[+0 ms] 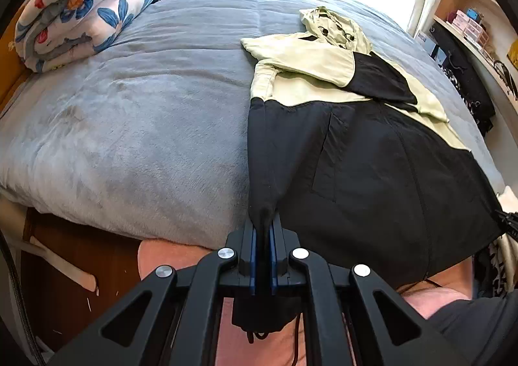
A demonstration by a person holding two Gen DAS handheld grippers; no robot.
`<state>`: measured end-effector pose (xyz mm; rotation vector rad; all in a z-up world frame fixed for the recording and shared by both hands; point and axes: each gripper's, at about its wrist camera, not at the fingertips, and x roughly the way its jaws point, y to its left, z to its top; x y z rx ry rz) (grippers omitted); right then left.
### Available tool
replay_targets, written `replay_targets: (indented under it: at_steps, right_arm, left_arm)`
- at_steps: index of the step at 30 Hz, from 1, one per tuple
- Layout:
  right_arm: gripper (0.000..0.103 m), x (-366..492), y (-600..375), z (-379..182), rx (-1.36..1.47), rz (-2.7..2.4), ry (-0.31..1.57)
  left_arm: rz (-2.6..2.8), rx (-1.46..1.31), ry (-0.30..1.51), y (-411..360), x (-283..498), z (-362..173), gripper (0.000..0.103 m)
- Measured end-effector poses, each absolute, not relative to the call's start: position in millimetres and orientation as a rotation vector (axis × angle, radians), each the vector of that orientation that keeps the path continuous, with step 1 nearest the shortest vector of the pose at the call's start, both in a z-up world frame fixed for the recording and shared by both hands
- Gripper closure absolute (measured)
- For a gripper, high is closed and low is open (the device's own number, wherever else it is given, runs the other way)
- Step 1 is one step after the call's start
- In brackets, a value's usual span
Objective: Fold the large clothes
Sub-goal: 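Lift the black hem with both tools and fold it toward the hood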
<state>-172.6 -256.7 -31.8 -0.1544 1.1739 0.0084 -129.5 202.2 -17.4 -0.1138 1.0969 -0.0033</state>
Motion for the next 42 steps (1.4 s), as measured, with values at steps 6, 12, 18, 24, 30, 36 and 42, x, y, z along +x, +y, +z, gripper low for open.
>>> replay_targets:
  at_steps: [6,12,18,24,30,36,42]
  right_arm:
    - [0.096,-148,-273,-15,0.012,0.026,1.123]
    - [0.096,-90,-293,23,0.154,-0.003,0.987]
    - [0.096,-6,-303,38,0.271,-0.038,0.94]
    - [0.092,100,-320,21,0.38,-0.081,0.929]
    - [0.054,172,-333,-13,0.461,-0.101,0.901]
    - [0.054,193,-333,-44,0.438,-0.048,0.945]
    - [0.054,201,-344,-77,0.351,-0.069,1.008]
  left_arm:
    - [-0.014,-0.17,1.067,201,-108,-6,0.1]
    - [-0.028,-0.231,0.997,204,-50,21,0.1]
    - [0.006,-0.288,0.955,212,45,39,0.099]
    - [0.042,-0.35,0.941,213,159,27,0.097]
    - [0.113,-0.431,0.965,223,245,-13,0.044]
    - [0.09,-0.373,1.062,221,273,-61,0.044]
    - [0.048,-0.26,1.111,215,271,-99,0.044]
